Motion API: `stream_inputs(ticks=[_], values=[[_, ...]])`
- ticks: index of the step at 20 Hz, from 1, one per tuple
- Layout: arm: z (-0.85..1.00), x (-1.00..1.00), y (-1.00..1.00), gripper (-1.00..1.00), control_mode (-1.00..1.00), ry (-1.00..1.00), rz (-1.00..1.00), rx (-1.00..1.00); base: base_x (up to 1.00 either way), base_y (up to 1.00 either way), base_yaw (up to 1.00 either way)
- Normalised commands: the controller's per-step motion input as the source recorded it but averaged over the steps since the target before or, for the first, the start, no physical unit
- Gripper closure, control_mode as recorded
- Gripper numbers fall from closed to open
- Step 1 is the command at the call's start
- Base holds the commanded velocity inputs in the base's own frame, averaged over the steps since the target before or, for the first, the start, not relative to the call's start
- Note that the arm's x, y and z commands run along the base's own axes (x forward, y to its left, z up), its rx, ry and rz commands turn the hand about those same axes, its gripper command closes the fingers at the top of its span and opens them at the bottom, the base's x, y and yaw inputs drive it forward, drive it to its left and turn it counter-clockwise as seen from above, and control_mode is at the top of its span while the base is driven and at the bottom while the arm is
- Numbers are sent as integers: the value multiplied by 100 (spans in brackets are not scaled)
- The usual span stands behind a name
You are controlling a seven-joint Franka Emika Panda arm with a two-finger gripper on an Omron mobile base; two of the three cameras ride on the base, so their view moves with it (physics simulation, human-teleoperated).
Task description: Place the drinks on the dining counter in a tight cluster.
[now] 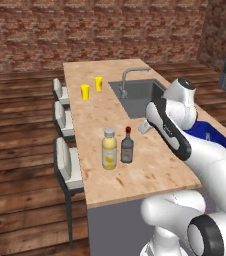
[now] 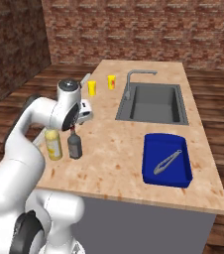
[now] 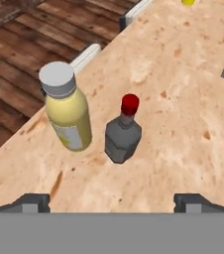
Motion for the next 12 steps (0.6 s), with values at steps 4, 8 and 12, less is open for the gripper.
stream_inputs(ticks=[4,8,12], values=[[11,-62,-15,-100,-100,0,-29,0,0,0,0],[38,-52,-21,-100,-100,2,-30,0,0,0,0],[57,-46,-17,-100,-100,3,-29,0,0,0,0]])
